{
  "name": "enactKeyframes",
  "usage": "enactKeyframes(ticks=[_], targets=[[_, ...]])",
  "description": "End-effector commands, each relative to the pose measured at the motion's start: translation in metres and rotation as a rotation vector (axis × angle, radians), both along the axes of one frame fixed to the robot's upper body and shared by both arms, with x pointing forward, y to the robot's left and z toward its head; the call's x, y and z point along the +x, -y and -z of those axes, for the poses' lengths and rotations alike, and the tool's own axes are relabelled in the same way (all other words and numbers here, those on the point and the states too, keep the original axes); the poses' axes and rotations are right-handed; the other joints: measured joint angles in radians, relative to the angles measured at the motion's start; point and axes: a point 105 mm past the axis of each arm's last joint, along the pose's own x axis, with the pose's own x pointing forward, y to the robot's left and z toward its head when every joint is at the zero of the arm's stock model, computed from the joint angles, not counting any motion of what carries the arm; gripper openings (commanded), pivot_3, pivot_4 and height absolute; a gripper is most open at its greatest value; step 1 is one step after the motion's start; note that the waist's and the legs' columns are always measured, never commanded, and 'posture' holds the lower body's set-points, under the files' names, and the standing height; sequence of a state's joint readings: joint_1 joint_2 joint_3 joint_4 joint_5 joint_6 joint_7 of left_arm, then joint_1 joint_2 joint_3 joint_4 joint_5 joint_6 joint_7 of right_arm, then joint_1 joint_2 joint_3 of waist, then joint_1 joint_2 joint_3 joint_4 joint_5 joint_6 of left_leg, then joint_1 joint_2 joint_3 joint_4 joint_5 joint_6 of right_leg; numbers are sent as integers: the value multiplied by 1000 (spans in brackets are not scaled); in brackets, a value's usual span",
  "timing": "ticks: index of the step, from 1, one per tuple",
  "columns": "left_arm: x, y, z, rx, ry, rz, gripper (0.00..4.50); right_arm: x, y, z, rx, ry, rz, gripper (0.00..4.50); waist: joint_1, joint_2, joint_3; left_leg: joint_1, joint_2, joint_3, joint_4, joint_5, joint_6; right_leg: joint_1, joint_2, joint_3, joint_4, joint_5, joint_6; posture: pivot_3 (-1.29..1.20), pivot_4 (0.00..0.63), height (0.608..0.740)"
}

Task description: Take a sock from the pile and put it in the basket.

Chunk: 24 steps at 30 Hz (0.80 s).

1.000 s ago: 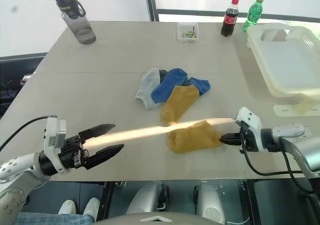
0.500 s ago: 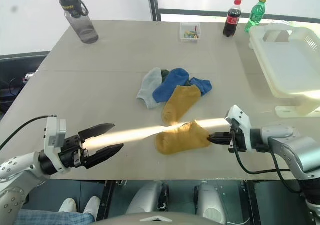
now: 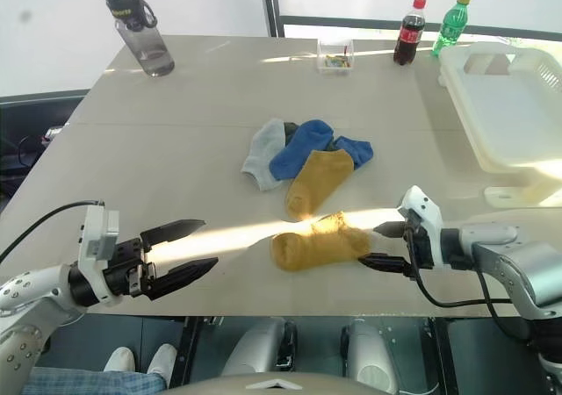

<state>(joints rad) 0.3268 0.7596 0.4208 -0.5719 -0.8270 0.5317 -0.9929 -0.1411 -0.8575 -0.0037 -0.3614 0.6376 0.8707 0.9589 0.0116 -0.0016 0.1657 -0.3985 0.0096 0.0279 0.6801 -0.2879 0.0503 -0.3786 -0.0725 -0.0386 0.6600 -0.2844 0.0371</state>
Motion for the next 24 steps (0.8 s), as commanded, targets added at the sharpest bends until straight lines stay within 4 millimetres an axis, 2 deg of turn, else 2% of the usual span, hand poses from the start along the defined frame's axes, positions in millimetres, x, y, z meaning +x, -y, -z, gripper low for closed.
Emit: enactKeyframes(ticks=[1,5,8,15,17,24], targets=[[-1,-1,-4,15,21,21,4500,20,12,-22,29,120,75,4479,-1,0,0,0,0,0,0,0,0,0,0,0,0,0,0,0,150,740],[0,-4,-6,17,27,21,4500,46,12,-36,63,246,162,4479,-5,0,0,1,0,0,0,0,0,0,1,0,1,0,0,0,150,740],[2,-6,-6,27,35,23,4500,75,4,-36,67,308,276,4479,-6,0,0,1,0,0,0,0,0,0,1,0,1,0,0,0,150,740],[5,-8,-7,27,46,25,4500,121,-21,-37,78,381,417,4479,-14,0,0,-1,0,0,1,0,0,0,2,0,1,0,0,0,150,740],[6,-7,-7,26,48,25,4500,130,-28,-40,97,396,433,4479,-17,1,0,0,0,0,1,0,0,0,2,0,1,0,0,0,150,740],[4,-6,-6,24,52,19,4500,139,-49,-51,143,453,407,4479,-24,1,0,0,0,0,1,0,0,0,2,0,2,0,0,0,150,740]])
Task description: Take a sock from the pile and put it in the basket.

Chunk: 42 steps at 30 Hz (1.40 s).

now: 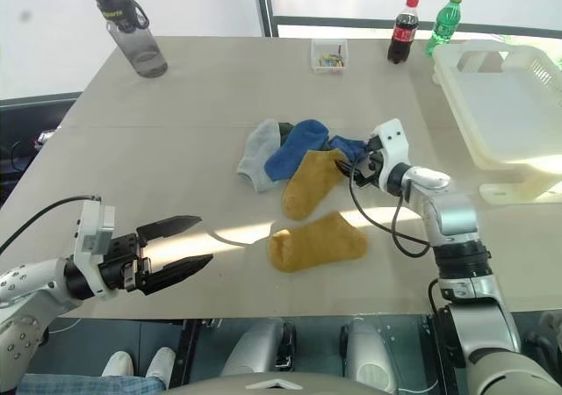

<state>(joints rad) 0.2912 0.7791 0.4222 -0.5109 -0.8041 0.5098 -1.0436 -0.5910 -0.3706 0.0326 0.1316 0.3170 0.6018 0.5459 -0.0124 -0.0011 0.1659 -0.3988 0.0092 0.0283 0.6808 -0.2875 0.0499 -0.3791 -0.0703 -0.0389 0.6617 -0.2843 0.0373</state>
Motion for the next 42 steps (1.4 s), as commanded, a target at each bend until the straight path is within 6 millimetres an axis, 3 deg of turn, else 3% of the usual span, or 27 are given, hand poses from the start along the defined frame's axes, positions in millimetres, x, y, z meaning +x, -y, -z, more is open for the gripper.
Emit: enactKeyframes(ticks=[1,7,10,15,17,18,20,21,29,34,42], targets=[[-2,2,-5,7,38,5,4500,3,-10,-20,4,99,-35,4479,0,0,0,0,0,0,0,0,0,0,0,0,0,0,0,0,150,740],[-2,3,-5,4,38,0,4500,0,-24,-13,-63,134,-109,4479,-2,0,0,1,0,0,0,0,0,0,0,0,1,0,0,0,150,740],[-3,3,-5,4,38,-4,4500,0,-29,-10,-86,145,-127,3813,-2,0,0,1,0,0,0,0,0,0,0,0,1,0,0,0,150,740],[-4,3,-5,3,39,-10,4500,1,-29,-7,-94,141,-130,1402,-2,0,0,1,0,0,0,0,0,0,0,0,1,0,0,0,150,740],[-4,2,-5,1,40,-12,4500,1,-29,-6,-97,142,-130,948,-2,0,0,1,0,0,0,0,0,0,0,0,1,0,0,0,150,740],[-4,2,-5,1,40,-12,4500,1,-29,-6,-97,142,-130,948,-2,0,0,1,0,0,0,0,0,0,0,0,1,0,0,0,150,740],[-4,3,-5,0,40,-13,4500,2,-28,-6,-100,143,-128,278,-3,0,0,1,0,0,0,0,0,0,0,0,1,0,0,0,150,740],[-4,3,-6,0,40,-13,4500,2,-27,-5,-103,143,-124,149,-3,0,0,1,0,0,0,0,0,0,0,0,1,0,0,0,150,740],[-2,4,-5,-1,41,-10,4500,0,-24,-4,-101,122,-118,58,-3,0,0,1,0,0,0,0,0,0,0,0,0,0,0,0,150,740],[-2,4,-4,-2,40,-11,4500,-9,-17,-12,5,47,-61,58,-2,0,0,1,0,0,0,0,0,0,-1,0,0,0,0,0,150,740],[-2,4,-3,-5,36,-8,4500,-46,17,3,85,-102,20,58,0,1,0,0,0,-1,-1,0,0,0,-2,0,-1,0,0,0,150,740]])
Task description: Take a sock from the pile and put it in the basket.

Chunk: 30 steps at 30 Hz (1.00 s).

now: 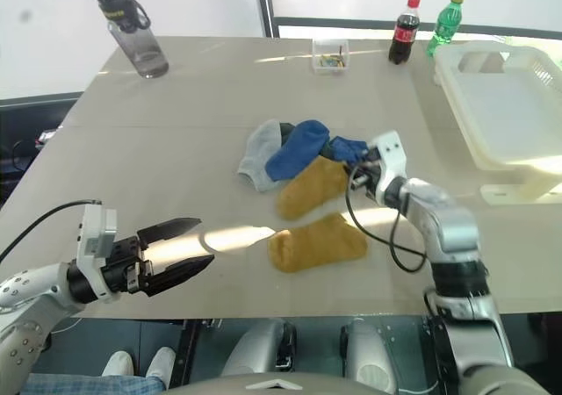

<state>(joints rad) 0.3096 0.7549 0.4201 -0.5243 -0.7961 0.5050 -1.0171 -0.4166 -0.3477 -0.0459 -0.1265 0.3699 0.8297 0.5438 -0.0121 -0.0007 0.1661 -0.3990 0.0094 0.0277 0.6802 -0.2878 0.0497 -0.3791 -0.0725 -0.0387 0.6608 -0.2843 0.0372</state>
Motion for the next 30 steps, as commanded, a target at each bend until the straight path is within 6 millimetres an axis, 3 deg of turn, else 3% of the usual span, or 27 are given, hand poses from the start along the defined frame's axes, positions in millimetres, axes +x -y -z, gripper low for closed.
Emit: enactKeyframes(ticks=[1,6,11,14,19,25,30], targets=[[-1,4,-7,5,37,22,4500,-11,16,-16,21,21,30,58,-1,0,0,0,0,0,0,0,0,0,0,0,0,0,0,0,150,740],[1,4,-7,5,36,35,4500,-23,29,-4,2,-60,74,58,-3,0,0,1,0,0,0,0,0,0,0,0,1,0,0,0,150,740],[5,4,-8,6,33,51,4500,-30,27,-1,9,-85,67,58,-2,0,0,1,0,0,0,0,0,0,0,0,0,0,0,0,150,740],[8,5,-8,7,34,56,4500,-30,26,-1,8,-82,62,836,-1,0,0,1,0,0,0,0,0,0,0,0,0,0,0,0,150,740],[19,8,-4,3,6,6,4500,-29,30,-1,-22,-67,67,3059,1,0,0,1,0,0,0,0,0,0,0,0,0,0,0,0,150,740],[50,26,19,-15,-92,-97,4500,-26,30,2,-59,-60,51,3059,4,0,0,1,-1,0,0,0,0,0,1,0,1,0,0,0,150,740],[71,57,35,-25,-189,-111,4500,-24,25,2,-68,-44,38,3059,2,0,0,0,-1,0,1,0,1,0,2,0,2,0,0,0,150,740]])
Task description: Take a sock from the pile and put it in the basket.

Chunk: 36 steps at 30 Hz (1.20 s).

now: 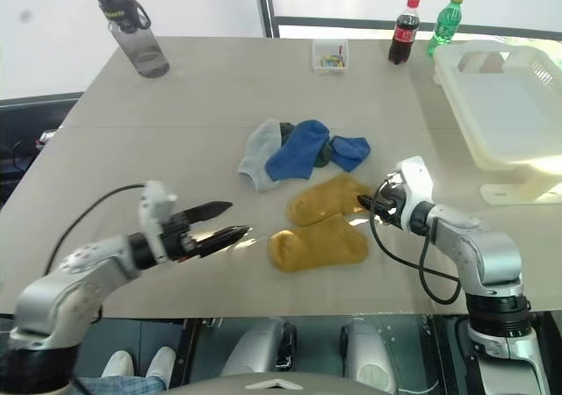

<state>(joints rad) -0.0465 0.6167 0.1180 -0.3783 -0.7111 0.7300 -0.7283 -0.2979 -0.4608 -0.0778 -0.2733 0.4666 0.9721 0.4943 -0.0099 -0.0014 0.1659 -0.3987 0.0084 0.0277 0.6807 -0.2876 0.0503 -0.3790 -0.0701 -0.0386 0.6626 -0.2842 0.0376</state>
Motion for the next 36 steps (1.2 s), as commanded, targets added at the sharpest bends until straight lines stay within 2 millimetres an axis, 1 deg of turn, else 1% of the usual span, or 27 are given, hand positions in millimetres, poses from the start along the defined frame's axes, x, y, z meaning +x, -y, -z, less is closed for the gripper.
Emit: enactKeyframes(ticks=[1,5,7,10,13,16,19,23,24,26,27,31,36], targets=[[13,18,8,13,-45,-15,4500,4,-3,-12,-9,64,-10,3059,0,0,0,0,0,0,0,0,0,0,0,0,0,0,0,0,150,740],[27,35,16,10,-95,-37,4500,5,-7,-10,-11,71,-11,3059,0,0,0,0,0,0,1,0,0,0,1,0,0,0,0,0,150,740],[24,48,21,4,-129,10,4500,5,-10,-9,-14,77,-11,3059,1,0,0,0,0,0,1,0,0,0,1,0,1,0,0,0,150,740],[25,60,24,-3,-166,39,4500,5,-13,-9,-15,86,-11,3059,1,0,0,0,0,0,1,0,0,0,1,0,1,0,0,0,150,740],[25,68,32,61,-167,72,4500,6,-16,-9,-10,91,-9,3059,8,0,-1,0,0,0,2,0,0,0,1,0,1,0,0,0,150,740],[33,72,33,92,-160,65,4500,5,-19,-9,-7,97,-7,3059,18,0,-1,1,0,0,3,0,0,1,1,0,1,0,0,0,150,740],[39,71,30,99,-148,56,3662,5,-20,-8,-6,100,-5,3110,24,0,-1,1,0,0,4,0,0,1,2,0,2,0,0,0,150,740],[41,69,29,116,-133,61,1846,4,-20,-8,-5,102,0,3110,23,0,-1,0,0,0,3,0,0,1,2,0,2,0,0,0,150,740],[41,68,29,119,-130,61,1300,4,-20,-9,-5,103,2,3110,23,0,-1,0,0,0,3,0,0,1,2,0,1,0,0,0,150,740],[41,66,29,126,-124,57,345,4,-19,-9,-5,105,5,3110,23,0,-1,0,0,0,3,0,0,1,2,0,1,0,0,0,150,740],[42,64,29,138,-111,54,84,5,-18,-9,-5,106,7,3110,23,0,-1,0,0,0,3,0,0,1,2,0,1,0,0,0,150,740],[42,56,22,147,-64,45,84,4,-16,-12,4,111,12,3110,21,0,-1,0,0,0,3,0,0,1,2,0,1,0,0,0,150,740],[35,54,8,130,-22,55,84,0,-15,-26,54,121,10,3110,18,0,-1,0,0,0,3,0,0,0,2,1,1,0,0,0,150,740]])
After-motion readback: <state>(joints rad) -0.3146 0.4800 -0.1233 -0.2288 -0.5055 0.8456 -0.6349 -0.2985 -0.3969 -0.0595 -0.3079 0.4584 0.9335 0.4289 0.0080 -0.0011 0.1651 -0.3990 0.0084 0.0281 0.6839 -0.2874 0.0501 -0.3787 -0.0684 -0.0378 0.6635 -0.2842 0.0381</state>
